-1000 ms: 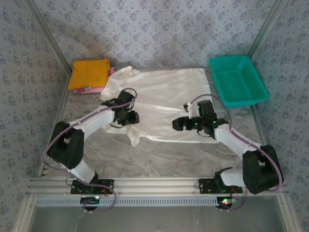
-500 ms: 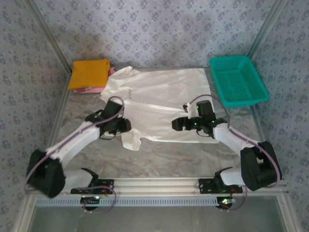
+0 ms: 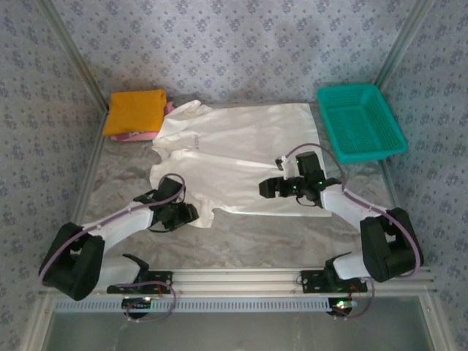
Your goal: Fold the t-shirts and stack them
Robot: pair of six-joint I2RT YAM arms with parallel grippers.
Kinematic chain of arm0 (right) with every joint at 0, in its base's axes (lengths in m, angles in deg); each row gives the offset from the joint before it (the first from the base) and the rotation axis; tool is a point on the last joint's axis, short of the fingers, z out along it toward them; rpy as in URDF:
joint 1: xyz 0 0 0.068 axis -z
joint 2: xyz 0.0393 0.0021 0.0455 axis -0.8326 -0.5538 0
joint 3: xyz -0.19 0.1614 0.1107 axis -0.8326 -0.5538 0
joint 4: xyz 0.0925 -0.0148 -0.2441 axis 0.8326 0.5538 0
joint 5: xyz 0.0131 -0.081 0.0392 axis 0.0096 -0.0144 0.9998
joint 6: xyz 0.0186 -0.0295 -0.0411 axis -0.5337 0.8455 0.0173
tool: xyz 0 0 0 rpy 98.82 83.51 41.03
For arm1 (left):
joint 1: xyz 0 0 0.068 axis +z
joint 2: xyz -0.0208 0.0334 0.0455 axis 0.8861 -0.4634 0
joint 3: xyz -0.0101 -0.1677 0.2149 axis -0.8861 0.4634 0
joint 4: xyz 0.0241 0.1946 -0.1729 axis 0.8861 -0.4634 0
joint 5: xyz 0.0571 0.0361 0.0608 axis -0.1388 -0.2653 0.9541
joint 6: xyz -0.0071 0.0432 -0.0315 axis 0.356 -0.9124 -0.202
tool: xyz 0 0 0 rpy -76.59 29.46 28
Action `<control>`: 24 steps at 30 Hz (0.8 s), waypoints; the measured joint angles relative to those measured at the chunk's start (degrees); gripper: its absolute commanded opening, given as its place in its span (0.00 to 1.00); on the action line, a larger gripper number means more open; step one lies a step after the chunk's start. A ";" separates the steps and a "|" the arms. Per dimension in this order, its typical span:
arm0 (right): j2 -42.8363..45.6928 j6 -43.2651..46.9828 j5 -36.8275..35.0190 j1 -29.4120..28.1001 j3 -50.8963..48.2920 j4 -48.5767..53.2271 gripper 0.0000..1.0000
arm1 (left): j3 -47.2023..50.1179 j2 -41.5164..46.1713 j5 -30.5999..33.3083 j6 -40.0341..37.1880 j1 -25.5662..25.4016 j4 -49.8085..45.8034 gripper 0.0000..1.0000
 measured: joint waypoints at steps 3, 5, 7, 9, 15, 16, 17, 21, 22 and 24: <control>0.98 0.00 -0.04 0.00 0.00 0.00 0.81 | -1.25 -1.68 0.83 -0.55 -0.04 -1.42 0.27; 1.36 0.02 -0.04 0.02 0.00 0.02 0.81 | -2.91 -3.45 1.92 -1.18 0.00 -3.91 0.12; 1.55 0.02 -0.28 0.04 0.00 0.07 0.81 | -4.44 -5.20 2.01 -2.32 -0.24 -4.44 0.00; 1.99 0.02 -1.27 0.17 -0.02 0.76 0.81 | -6.80 -6.88 1.44 -3.45 -1.57 -2.47 0.00; 9.53 -4.70 -9.73 4.83 -2.10 6.16 0.90 | -9.03 1.75 3.06 -4.57 -1.14 -3.39 0.00; 11.45 -6.25 -12.33 6.14 -2.10 8.26 0.89 | -9.03 4.63 3.61 -4.61 -0.35 -4.44 0.00; 13.11 -7.65 -14.23 7.61 -2.10 10.38 0.88 | -9.03 6.78 3.87 -4.79 0.42 -5.31 0.00; 18.62 -13.27 -21.31 17.55 -2.10 20.90 0.86 | -9.03 13.07 5.29 -6.01 3.13 -10.51 0.00; 18.97 -14.05 -22.58 20.24 -2.10 23.56 0.85 | -9.03 13.55 5.38 -6.32 3.37 -11.96 0.00; 18.69 -14.88 -23.58 24.98 -2.21 27.76 0.84 | -9.03 13.92 5.60 -6.80 3.67 -14.62 0.00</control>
